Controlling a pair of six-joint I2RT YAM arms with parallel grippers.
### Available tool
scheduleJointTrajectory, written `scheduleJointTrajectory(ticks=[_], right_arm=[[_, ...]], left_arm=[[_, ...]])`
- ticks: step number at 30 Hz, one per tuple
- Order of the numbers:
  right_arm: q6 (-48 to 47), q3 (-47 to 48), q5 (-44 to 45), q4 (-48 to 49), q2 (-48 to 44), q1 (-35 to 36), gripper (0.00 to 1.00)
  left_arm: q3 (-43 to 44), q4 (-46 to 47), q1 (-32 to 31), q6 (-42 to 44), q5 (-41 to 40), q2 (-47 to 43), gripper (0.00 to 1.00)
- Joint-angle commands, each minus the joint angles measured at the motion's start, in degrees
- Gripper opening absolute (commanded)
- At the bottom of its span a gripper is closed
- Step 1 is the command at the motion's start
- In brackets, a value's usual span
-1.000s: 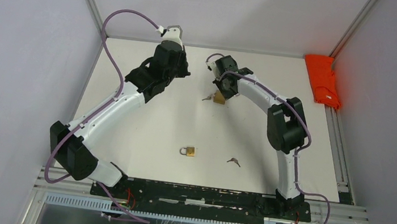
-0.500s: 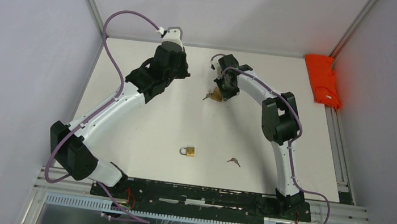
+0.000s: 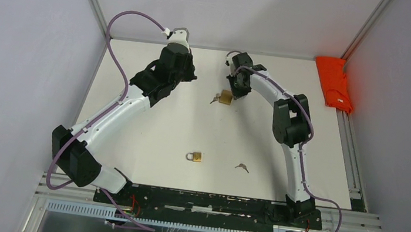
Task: Unlock with the key
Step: Move the lock to the center of the board.
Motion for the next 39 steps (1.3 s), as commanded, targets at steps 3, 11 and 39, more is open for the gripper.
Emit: scheduleJointTrajectory(ticks=[3, 11, 39], right_arm=[[2.0, 4.8, 0.0, 3.2, 2.3, -1.9, 0.08], [1.8, -4.0, -3.6, 9.0, -5.5, -1.8, 0.07], [4.3, -49.3, -6.9, 13.3, -40.8, 30.0, 0.43]], left_arm=[[0.4, 0.4, 0.3, 0.9, -0.4, -0.3, 0.11], [1.0, -0.4, 0.3, 1.0, -1.0, 0.0, 0.11], [-5.6, -9.7, 6.8, -3.6, -5.6, -15.2, 0.32]])
